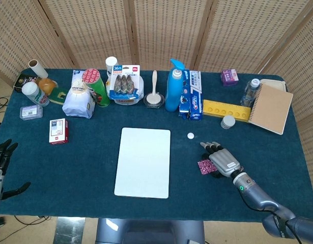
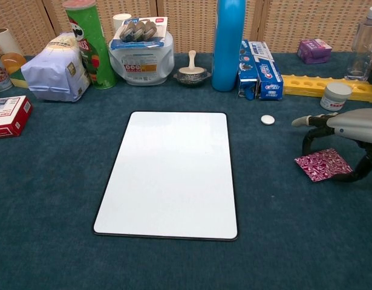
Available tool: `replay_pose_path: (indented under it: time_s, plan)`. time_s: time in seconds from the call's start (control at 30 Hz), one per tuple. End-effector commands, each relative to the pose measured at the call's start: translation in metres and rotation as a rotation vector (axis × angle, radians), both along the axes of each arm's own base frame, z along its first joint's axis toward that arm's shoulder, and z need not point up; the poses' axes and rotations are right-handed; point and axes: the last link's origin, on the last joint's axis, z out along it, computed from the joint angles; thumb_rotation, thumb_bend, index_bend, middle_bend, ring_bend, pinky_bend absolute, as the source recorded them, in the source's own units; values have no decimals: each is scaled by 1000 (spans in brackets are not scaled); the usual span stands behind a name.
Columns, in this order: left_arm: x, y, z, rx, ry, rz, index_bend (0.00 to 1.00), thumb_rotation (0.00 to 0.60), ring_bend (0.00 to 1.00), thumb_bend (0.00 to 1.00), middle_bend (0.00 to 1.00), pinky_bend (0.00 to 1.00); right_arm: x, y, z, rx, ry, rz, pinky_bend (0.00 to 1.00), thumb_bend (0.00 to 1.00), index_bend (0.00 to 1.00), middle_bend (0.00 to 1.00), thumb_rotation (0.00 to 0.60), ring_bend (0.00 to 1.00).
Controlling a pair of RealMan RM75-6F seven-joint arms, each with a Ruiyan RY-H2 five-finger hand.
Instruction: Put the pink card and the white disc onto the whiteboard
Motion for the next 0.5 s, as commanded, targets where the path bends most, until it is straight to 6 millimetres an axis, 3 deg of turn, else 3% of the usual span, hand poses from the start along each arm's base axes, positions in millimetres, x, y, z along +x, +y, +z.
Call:
replay_pose_path:
  time_s: [0.03, 0.23, 0.37, 0.5]
  plan:
    - [0, 0, 0, 0, -1, 0, 0, 600, 0, 47, 0, 0, 3, 1, 2, -2, -11, 7, 0, 349, 465, 26, 600, 0]
    - [0, 0, 0, -2, -1, 0, 0, 600, 0, 46, 0, 0, 26, 0, 4, -5, -52, 43, 0, 358, 465, 27, 600, 0]
    - [0, 0, 0, -5, 0, -2, 0, 600, 0, 46, 0, 0, 56, -4, -2, 2, -80, 79, 0, 363, 466, 26, 600, 0]
    - [0, -2, 2, 1, -8, -7, 0, 600, 0, 47, 0, 0, 102, -6, -19, 39, -116, 129, 0, 362, 465, 26, 600, 0]
